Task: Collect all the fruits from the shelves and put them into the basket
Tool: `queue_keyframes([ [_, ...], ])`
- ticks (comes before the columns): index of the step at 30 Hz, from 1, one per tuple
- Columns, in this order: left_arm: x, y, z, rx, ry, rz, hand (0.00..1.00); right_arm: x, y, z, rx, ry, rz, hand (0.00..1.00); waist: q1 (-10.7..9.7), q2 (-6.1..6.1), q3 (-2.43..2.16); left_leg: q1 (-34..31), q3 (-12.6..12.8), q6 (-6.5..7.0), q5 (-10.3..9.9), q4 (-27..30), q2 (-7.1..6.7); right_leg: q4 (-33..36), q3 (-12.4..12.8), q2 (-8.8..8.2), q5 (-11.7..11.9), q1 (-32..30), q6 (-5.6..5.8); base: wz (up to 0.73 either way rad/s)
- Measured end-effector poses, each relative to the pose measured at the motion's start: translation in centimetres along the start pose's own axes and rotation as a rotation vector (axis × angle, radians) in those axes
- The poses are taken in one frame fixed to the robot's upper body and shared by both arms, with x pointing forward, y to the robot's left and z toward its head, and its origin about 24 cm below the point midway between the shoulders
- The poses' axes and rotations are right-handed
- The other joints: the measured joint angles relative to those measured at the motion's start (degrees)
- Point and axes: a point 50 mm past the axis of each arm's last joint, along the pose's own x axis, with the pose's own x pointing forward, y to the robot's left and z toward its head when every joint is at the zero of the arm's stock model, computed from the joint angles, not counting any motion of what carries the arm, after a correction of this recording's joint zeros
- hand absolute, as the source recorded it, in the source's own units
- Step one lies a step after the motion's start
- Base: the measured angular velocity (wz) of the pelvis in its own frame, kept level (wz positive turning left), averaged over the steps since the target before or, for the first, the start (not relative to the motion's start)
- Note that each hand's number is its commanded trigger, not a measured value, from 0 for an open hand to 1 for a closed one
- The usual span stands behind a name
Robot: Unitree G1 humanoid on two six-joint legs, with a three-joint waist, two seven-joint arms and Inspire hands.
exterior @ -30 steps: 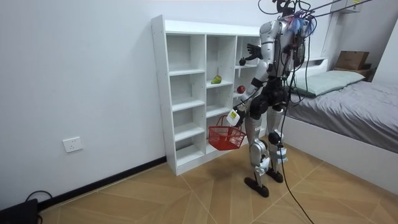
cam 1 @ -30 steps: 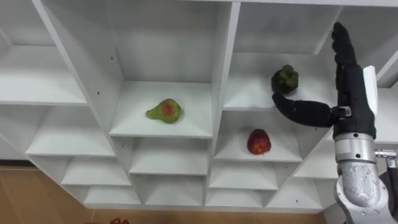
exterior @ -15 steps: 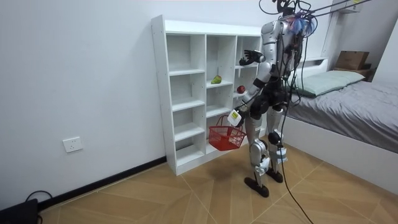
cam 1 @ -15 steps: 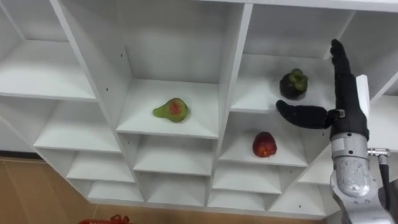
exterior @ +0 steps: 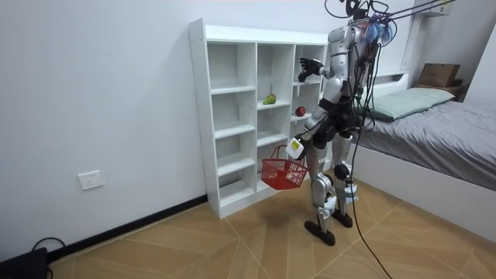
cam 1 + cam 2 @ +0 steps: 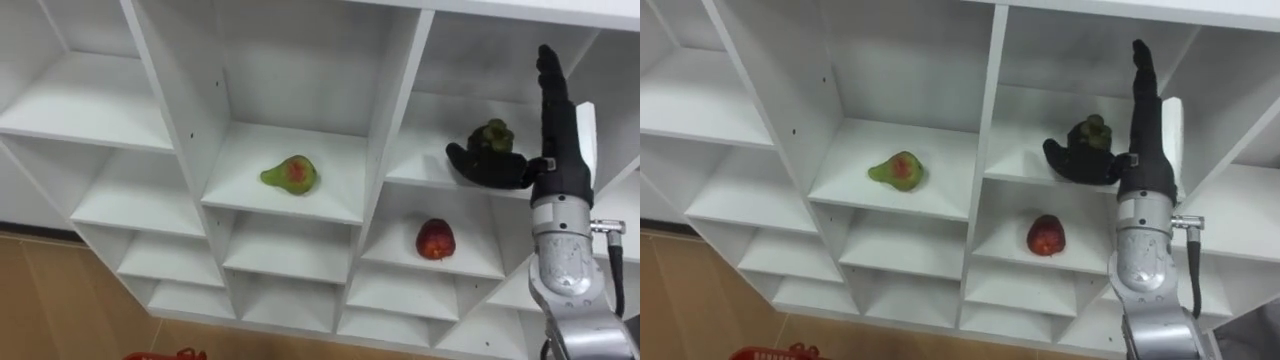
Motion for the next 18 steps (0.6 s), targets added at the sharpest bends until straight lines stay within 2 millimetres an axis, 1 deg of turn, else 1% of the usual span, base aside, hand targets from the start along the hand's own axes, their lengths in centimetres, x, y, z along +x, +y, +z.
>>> queue_keyframes([
  [5,0.0,0.0,0.0,0.001,0.000,0.003,1.00,0.4,0.1,-0.3,0.018,0.021,0.000,0.00,0.1,-0.13,0.11,0.0,0.0,0.01,0.0,0.0,-0.01,0.0,0.0,-0.03,0.0,0.0,0.00,0.00],
  [9,0.0,0.1,-0.1,0.002,0.003,0.009,1.00,0.7,0.3,-0.8,0.024,0.045,0.013,0.00,0.0,-0.24,0.19,0.0,0.0,0.05,0.0,0.0,-0.06,0.0,-0.7,-0.20,0.0,0.0,0.00,0.00],
  [12,-0.1,0.1,-0.1,0.002,0.003,0.014,1.00,0.6,0.4,-1.0,0.020,0.054,0.023,0.00,-0.1,-0.21,0.21,0.0,-0.1,0.16,0.1,0.0,-0.17,0.0,-1.3,-0.37,0.0,0.1,0.01,0.02],
  [18,-0.2,0.0,-0.5,0.004,0.014,0.028,1.00,0.4,0.5,-2.2,0.004,0.106,0.041,0.00,-0.2,-0.20,0.21,0.0,-0.5,0.47,0.3,0.0,-0.59,0.0,-1.4,-0.74,0.0,0.3,0.03,0.01],
])
